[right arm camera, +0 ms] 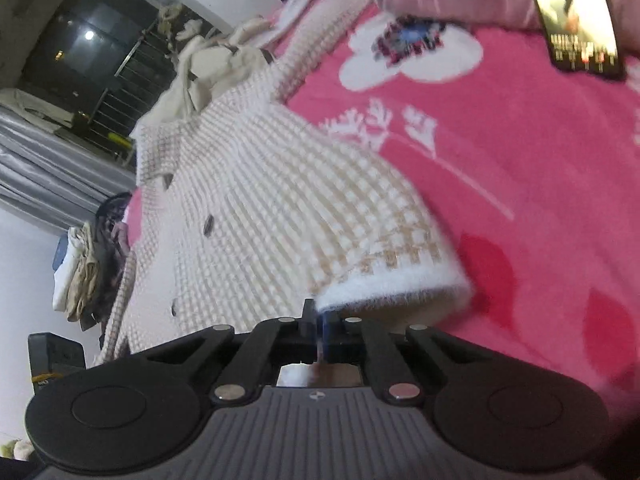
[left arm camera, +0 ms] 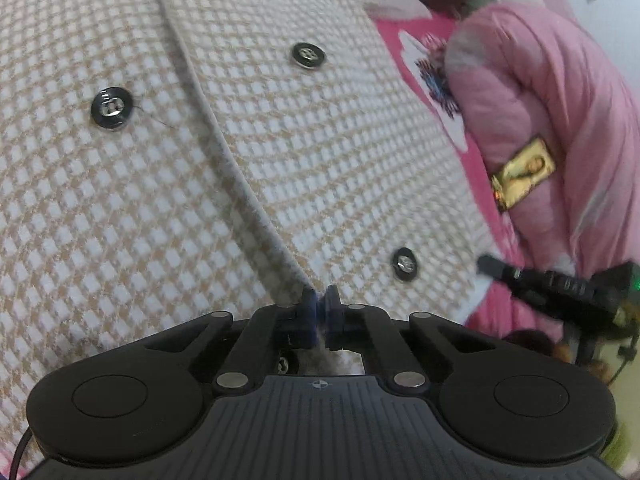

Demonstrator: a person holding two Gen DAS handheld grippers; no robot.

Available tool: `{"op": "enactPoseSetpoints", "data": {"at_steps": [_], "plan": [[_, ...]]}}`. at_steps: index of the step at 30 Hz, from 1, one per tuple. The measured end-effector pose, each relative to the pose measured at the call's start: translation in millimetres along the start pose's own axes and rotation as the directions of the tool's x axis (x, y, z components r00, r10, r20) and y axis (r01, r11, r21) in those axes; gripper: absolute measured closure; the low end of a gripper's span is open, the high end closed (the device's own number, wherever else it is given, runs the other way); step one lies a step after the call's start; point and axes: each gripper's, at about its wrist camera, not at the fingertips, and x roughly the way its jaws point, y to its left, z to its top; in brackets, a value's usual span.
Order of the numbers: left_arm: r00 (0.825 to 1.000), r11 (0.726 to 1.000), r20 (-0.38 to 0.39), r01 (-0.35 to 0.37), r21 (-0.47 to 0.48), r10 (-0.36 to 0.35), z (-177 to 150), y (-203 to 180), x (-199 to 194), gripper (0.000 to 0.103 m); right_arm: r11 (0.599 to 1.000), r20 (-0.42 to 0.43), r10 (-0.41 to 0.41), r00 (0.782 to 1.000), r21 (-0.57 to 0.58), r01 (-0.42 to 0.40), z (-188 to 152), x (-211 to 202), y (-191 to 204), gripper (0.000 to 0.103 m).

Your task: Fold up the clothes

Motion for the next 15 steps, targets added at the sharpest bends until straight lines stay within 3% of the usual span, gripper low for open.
{"op": "enactPoseSetpoints", "data": {"at_steps": [5, 10, 12, 15], "plan": [[0.999, 0.999, -0.042, 0.008, 0.048, -0.006, 3.5, -1.3, 6.2, 0.102, 0.998, -0.015, -0.052, 0.999, -0.021, 0.051, 1.9, 8.1, -6.9, 0.099], [0.997, 0.987, -0.054, -0.047, 0.152, 0.056, -5.6, -4.0, 16.6, 0.101, 0.979, -0.104, -0.199, 0.974, -0.059, 0.194, -9.7, 28.2, -14.5, 0.094], [0.997, 0.985, -0.054, -0.046, 0.165, 0.056, -6.0, -4.4, 13.0, 0.097, 0.978, -0.110, -0.206, 0.972, -0.045, 0.202, -12.4, 17.4, -14.7, 0.082], [0.997, 0.981, -0.048, -0.044, 0.189, 0.054, -5.0, -4.0, 1.1, 0.091, 0.981, -0.105, -0.185, 0.977, -0.077, 0.177, -14.8, -11.0, -5.4, 0.081]]}}
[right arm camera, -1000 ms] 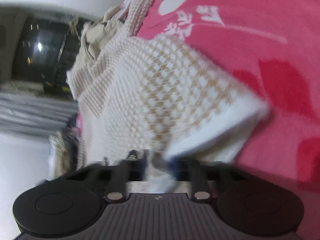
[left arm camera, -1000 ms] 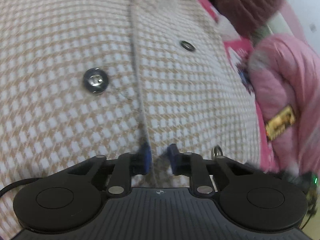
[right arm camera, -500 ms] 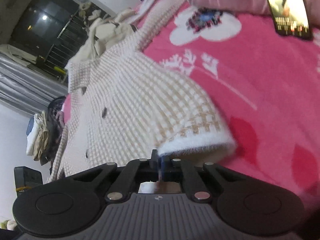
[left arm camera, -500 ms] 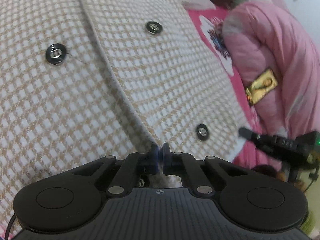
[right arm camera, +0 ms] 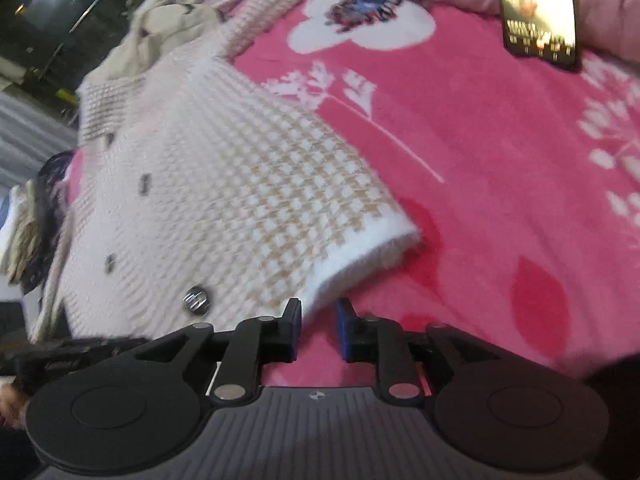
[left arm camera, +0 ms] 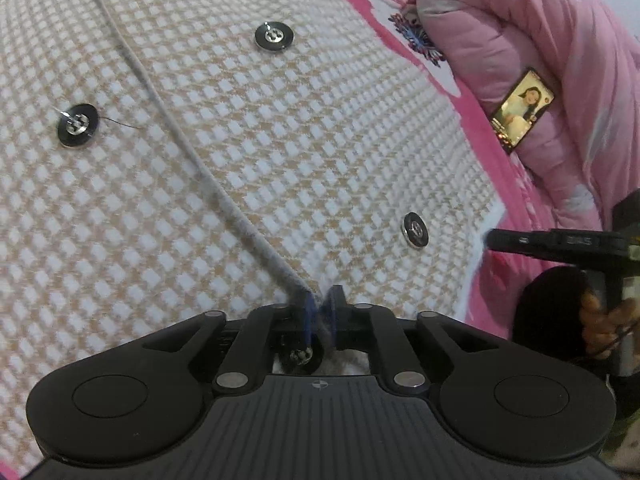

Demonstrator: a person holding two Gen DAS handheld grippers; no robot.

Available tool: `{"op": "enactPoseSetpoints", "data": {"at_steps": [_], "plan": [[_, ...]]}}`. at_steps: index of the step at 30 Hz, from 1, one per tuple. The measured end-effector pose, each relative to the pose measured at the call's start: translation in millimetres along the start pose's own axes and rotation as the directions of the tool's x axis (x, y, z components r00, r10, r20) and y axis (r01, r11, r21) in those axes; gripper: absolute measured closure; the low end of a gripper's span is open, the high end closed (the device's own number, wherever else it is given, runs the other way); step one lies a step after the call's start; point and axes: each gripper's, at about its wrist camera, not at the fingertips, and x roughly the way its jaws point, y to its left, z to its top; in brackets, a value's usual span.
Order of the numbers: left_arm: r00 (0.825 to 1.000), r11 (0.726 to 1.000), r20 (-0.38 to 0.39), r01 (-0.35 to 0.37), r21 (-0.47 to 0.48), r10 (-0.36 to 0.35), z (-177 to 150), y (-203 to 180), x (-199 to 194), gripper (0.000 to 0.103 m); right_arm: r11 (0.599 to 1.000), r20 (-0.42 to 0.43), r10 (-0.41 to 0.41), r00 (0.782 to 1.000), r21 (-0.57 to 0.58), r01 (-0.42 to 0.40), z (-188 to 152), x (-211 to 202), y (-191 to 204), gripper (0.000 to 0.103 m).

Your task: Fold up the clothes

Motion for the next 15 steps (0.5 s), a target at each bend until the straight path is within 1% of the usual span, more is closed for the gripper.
{"op": "enactPoseSetpoints", "data": {"at_steps": [1, 3, 4, 6, 8, 10, 13, 15], "plan": [[1.000, 1.000, 0.016, -0.009, 0.015, 0.009, 0.4, 2.4, -7.8, 0.089, 0.999, 0.010, 0.022, 1.000, -0.024, -0.022, -1.6, -12.2, 3.5, 0.081], [0.997, 0.998, 0.068, -0.046, 0.043, 0.043, 2.0, 9.2, -26.0, 0.081, 0.987, 0.048, 0.123, 0.991, -0.107, -0.117, -3.1, -36.7, 16.0, 0.080], [0.993, 0.997, 0.105, -0.065, 0.041, 0.060, 5.4, 14.3, -35.9, 0.078, 0.976, 0.067, 0.176, 0.982, -0.142, -0.165, -2.3, -45.0, 23.2, 0.075], [0.979, 0.994, 0.173, -0.104, -0.025, 0.107, 22.8, 30.4, -55.5, 0.074, 0.948, 0.093, 0.270, 0.958, -0.202, -0.247, 3.2, -48.1, 40.2, 0.068], [0.960, 0.985, 0.231, -0.138, -0.104, 0.159, 44.3, 49.5, -74.9, 0.073, 0.925, 0.076, 0.305, 0.949, -0.262, -0.276, 11.6, -30.2, 61.9, 0.068], [0.931, 0.971, 0.294, -0.174, -0.167, 0.217, 68.4, 65.8, -94.1, 0.070, 0.893, 0.038, 0.335, 0.941, -0.330, -0.305, 19.5, 0.0, 87.7, 0.068], [0.874, 0.952, 0.392, -0.213, -0.219, 0.286, 104.8, 82.3, -112.0, 0.059, 0.838, -0.037, 0.387, 0.921, -0.402, -0.368, 28.3, 46.5, 122.2, 0.068], [0.829, 0.939, 0.454, -0.234, -0.250, 0.328, 128.9, 92.5, -122.5, 0.042, 0.819, -0.076, 0.379, 0.922, -0.437, -0.373, 28.0, 79.8, 136.8, 0.068]]}}
